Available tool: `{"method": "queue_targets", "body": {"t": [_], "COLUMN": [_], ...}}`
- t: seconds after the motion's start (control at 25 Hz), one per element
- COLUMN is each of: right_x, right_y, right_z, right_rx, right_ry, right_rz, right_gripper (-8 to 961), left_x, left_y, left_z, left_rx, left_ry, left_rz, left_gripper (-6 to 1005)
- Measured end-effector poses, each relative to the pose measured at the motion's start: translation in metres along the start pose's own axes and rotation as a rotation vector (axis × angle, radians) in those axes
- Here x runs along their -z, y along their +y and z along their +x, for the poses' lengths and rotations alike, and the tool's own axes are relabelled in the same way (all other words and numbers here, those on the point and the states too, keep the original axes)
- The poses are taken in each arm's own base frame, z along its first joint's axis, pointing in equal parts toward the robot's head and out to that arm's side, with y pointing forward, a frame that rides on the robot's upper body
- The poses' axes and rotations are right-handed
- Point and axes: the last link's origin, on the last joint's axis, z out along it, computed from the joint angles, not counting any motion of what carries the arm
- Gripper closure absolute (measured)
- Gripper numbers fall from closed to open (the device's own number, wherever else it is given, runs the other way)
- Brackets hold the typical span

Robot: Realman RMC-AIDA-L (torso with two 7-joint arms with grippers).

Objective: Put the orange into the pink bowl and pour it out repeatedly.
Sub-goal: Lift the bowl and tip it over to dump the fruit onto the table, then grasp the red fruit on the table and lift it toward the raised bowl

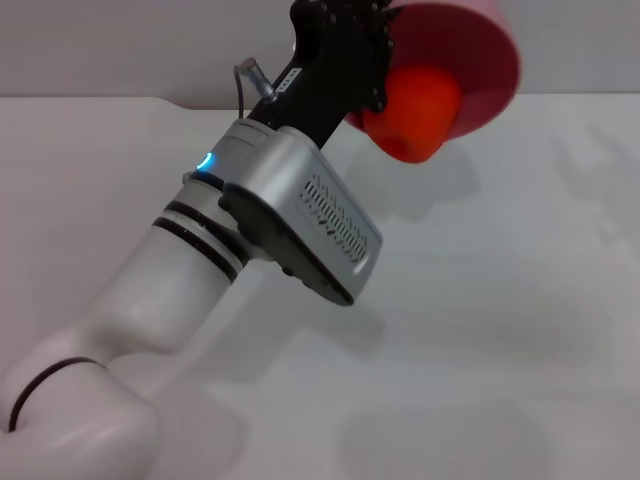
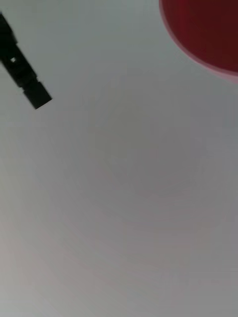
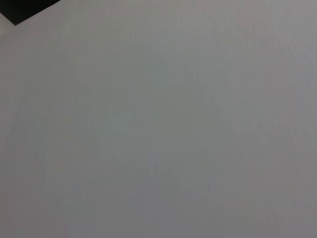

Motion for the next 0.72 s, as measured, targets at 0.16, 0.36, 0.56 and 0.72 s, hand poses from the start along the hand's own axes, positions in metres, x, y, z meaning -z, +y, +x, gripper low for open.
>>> {"method": "queue_targets", "body": {"t": [0.16,0.36,0.56,0.72], "right_x": [-0.001,-0.003,-0.003,-0.001], "right_y": [0.0,0.0,0.0,-0.001], "right_z": [0.0,0.0,-0.001,0.0], "right_rx": [0.0,0.001,0.001,0.001], "right_ry": [-0.002,-0.004,-0.004,-0.001], "right_rz": [-0.002,-0.006,-0.006,-0.001], "right_gripper": [395,395,396,396], "left_x": [0.003,0.004,0.0,-0.017], "left_y": [-0.002,-0.001,-0.002,-0.007], "left_z": [0.001,0.001,0.002,-0.003], "left_rx": [-0.002,-0.001,0.069,0.223], "left_ry": [0.009,0.009,0.001,-0.072], "left_rz": [0.028,0.027,0.006,-0.117], "left_gripper": [958,958,958,958]}}
